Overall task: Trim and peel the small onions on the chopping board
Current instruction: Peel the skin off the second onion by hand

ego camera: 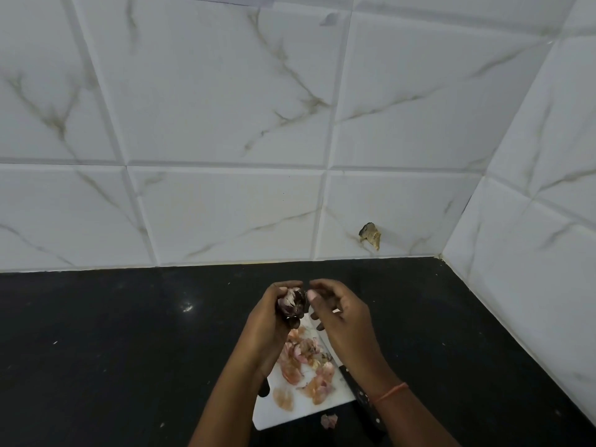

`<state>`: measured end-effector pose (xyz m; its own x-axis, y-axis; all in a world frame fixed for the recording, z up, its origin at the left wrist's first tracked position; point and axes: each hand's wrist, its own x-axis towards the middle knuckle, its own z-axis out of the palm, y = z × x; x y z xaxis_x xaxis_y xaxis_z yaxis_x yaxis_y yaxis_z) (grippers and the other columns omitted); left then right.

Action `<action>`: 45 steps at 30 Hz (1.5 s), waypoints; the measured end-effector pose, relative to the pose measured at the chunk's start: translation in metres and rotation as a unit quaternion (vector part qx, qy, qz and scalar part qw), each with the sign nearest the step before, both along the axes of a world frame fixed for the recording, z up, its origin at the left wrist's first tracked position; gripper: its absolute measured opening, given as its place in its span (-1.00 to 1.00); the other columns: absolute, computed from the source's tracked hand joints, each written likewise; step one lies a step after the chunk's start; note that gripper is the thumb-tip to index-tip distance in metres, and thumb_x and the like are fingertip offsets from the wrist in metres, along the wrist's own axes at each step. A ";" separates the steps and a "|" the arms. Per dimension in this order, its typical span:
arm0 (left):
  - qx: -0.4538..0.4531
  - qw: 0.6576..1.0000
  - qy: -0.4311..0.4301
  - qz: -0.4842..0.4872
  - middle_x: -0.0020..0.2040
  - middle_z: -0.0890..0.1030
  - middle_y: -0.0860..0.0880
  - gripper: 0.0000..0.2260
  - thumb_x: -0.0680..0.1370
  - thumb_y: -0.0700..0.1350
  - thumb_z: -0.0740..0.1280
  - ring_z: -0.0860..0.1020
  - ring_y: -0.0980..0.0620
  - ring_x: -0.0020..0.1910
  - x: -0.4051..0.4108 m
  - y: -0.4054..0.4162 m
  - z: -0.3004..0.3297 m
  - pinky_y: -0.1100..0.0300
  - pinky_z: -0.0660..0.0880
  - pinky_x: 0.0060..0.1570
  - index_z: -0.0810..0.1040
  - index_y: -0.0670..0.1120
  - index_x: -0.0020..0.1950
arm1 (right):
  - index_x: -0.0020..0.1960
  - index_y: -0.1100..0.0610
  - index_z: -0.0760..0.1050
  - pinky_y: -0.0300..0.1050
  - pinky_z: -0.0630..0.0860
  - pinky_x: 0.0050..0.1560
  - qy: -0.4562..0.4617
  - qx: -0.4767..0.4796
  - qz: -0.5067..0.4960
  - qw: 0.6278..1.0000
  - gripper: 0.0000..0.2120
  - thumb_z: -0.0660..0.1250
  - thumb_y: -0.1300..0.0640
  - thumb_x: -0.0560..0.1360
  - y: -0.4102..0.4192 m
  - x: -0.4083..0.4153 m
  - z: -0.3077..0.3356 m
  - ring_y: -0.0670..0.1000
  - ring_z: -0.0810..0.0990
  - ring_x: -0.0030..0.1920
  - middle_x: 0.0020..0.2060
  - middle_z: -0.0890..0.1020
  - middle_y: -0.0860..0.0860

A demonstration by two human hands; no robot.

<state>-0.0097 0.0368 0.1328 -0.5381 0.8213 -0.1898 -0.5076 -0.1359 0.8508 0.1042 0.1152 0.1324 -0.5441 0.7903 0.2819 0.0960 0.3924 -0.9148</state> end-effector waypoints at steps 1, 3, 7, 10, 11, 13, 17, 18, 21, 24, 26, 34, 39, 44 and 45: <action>0.002 1.000 0.005 -0.002 -0.05 0.64 -0.15 -0.66 0.68 -0.16 0.08 0.50 -0.04 -0.13 0.000 0.000 0.000 0.12 0.37 -0.24 0.65 -0.18 0.08 | 0.08 -0.06 0.58 -0.20 0.61 -0.14 0.001 0.000 0.006 1.000 -0.86 0.38 0.10 0.53 -0.001 -0.001 0.000 -0.11 0.65 -0.09 -0.09 0.65 -0.16; 0.005 1.000 0.017 -0.004 0.00 0.65 -0.16 -0.64 0.68 -0.17 0.06 0.50 -0.05 -0.09 0.000 0.000 0.000 0.12 0.37 -0.21 0.66 -0.17 0.09 | 0.04 -0.06 0.59 -0.11 0.63 -0.13 0.001 0.006 0.004 1.000 -0.87 0.41 0.09 0.51 -0.002 -0.004 -0.001 -0.09 0.65 -0.08 -0.11 0.65 -0.20; 0.003 1.000 0.019 0.007 0.07 0.64 -0.15 -0.70 0.67 -0.15 0.13 0.55 -0.08 0.01 -0.001 0.002 -0.005 0.08 0.44 -0.07 0.65 -0.10 0.18 | -0.04 -0.07 0.58 -0.05 0.64 -0.13 0.006 0.024 -0.016 1.000 -0.88 0.41 0.14 0.51 -0.002 -0.007 -0.001 -0.09 0.64 -0.10 -0.15 0.64 -0.18; 0.003 0.999 0.034 0.010 0.05 0.68 -0.12 -0.78 0.63 -0.11 0.26 0.60 -0.04 0.02 -0.002 0.001 -0.007 0.06 0.50 0.02 0.62 -0.09 0.21 | -0.05 -0.05 0.57 -0.17 0.62 -0.12 0.004 0.039 -0.024 0.999 -0.89 0.41 0.15 0.51 -0.003 -0.005 0.002 -0.13 0.63 -0.09 -0.15 0.64 -0.16; 0.006 0.999 0.036 0.008 0.07 0.68 -0.13 -0.77 0.59 -0.08 0.31 0.62 -0.05 0.03 -0.002 0.000 -0.007 0.02 0.51 0.08 0.63 -0.09 0.20 | -0.04 -0.05 0.57 -0.22 0.60 -0.11 0.002 0.043 -0.025 0.999 -0.89 0.41 0.16 0.51 -0.003 -0.005 0.003 -0.16 0.62 -0.08 -0.14 0.63 -0.16; 0.009 0.999 0.034 0.002 0.10 0.69 -0.15 -0.69 0.49 -0.02 0.38 0.63 -0.10 0.09 -0.003 -0.002 -0.007 -0.07 0.50 0.22 0.64 -0.09 0.20 | -0.03 -0.04 0.56 -0.30 0.57 -0.11 -0.006 0.050 -0.025 0.998 -0.90 0.39 0.15 0.52 -0.003 -0.005 0.003 -0.18 0.60 -0.07 -0.14 0.62 -0.15; 0.009 0.999 0.036 -0.001 0.14 0.69 -0.19 -0.67 0.49 -0.01 0.38 0.64 -0.12 0.13 -0.003 -0.004 -0.004 -0.07 0.50 0.26 0.66 -0.10 0.20 | 0.03 -0.02 0.53 -0.21 0.59 -0.08 -0.021 0.045 -0.010 0.999 -0.92 0.33 0.13 0.56 0.000 -0.007 -0.001 -0.15 0.59 -0.04 -0.08 0.59 -0.13; 0.011 0.999 0.033 -0.002 0.14 0.68 -0.20 -0.68 0.50 -0.02 0.36 0.64 -0.14 0.14 -0.003 -0.004 -0.003 -0.04 0.52 0.24 0.66 -0.11 0.20 | 0.04 -0.03 0.52 -0.16 0.61 -0.06 -0.026 0.040 -0.009 0.999 -0.92 0.32 0.12 0.57 0.001 -0.008 -0.003 -0.13 0.59 -0.03 -0.07 0.59 -0.13; 0.012 1.000 0.025 -0.009 0.16 0.67 -0.23 -0.70 0.58 -0.04 0.30 0.62 -0.19 0.20 -0.004 -0.005 -0.002 0.01 0.54 0.21 0.65 -0.14 0.22 | 0.04 -0.06 0.50 -0.10 0.62 -0.08 -0.030 0.009 -0.007 0.999 -0.92 0.28 0.11 0.59 0.002 -0.009 -0.003 -0.08 0.61 -0.02 -0.06 0.60 -0.10; 0.013 1.000 0.011 -0.017 0.19 0.66 -0.25 -0.70 0.64 -0.06 0.24 0.57 -0.25 0.28 -0.004 -0.005 -0.001 0.01 0.52 0.23 0.64 -0.15 0.25 | 0.03 -0.02 0.50 -0.21 0.60 -0.24 -0.013 -0.070 -0.001 0.997 -0.93 0.26 0.12 0.60 0.002 -0.009 0.001 -0.02 0.62 -0.04 -0.05 0.60 -0.02; 0.013 1.000 -0.006 -0.017 0.20 0.66 -0.25 -0.70 0.68 -0.08 0.19 0.57 -0.24 0.29 -0.004 -0.004 0.000 0.04 0.53 0.21 0.63 -0.15 0.27 | 0.07 0.03 0.50 -0.20 0.60 -0.26 0.014 -0.149 -0.012 0.989 -0.92 0.26 0.12 0.61 0.002 -0.008 0.006 0.01 0.64 -0.04 -0.02 0.62 0.05; 0.033 0.987 -0.155 -0.017 0.12 0.65 -0.33 -0.63 0.71 -0.09 0.10 0.68 -0.10 -0.10 -0.008 -0.002 -0.002 0.17 0.66 -0.17 0.61 -0.24 0.26 | 0.08 0.21 0.57 -0.07 0.58 -0.28 0.118 -0.324 -0.032 0.938 -0.86 0.31 0.18 0.58 0.006 -0.003 0.020 0.02 0.66 -0.23 -0.10 0.68 0.17; 0.024 0.985 -0.165 -0.030 0.03 0.65 -0.24 -0.62 0.69 0.01 0.16 0.59 -0.01 -0.26 -0.007 -0.001 -0.005 0.21 0.59 -0.32 0.66 -0.20 0.22 | 0.03 0.20 0.58 -0.06 0.57 -0.29 0.131 -0.327 -0.040 0.935 -0.90 0.33 0.21 0.56 0.006 -0.001 0.021 0.05 0.62 -0.24 -0.18 0.67 0.16; 0.034 0.982 -0.184 -0.015 -0.01 0.66 -0.24 -0.62 0.68 0.03 0.15 0.66 -0.09 -0.24 -0.005 0.000 -0.001 0.18 0.62 -0.34 0.61 -0.23 0.14 | -0.03 0.31 0.58 -0.11 0.59 -0.29 0.147 -0.317 -0.084 0.933 -0.89 0.43 0.30 0.47 0.008 0.004 0.016 -0.02 0.59 -0.37 -0.32 0.64 0.14; 0.033 0.982 -0.186 -0.008 -0.02 0.66 -0.25 -0.63 0.68 0.02 0.16 0.69 -0.13 -0.20 -0.005 0.001 -0.001 0.16 0.64 -0.31 0.61 -0.23 0.13 | -0.04 0.33 0.58 -0.12 0.61 -0.29 0.144 -0.310 -0.088 0.935 -0.87 0.45 0.32 0.45 0.009 0.005 0.015 -0.02 0.60 -0.38 -0.31 0.65 0.15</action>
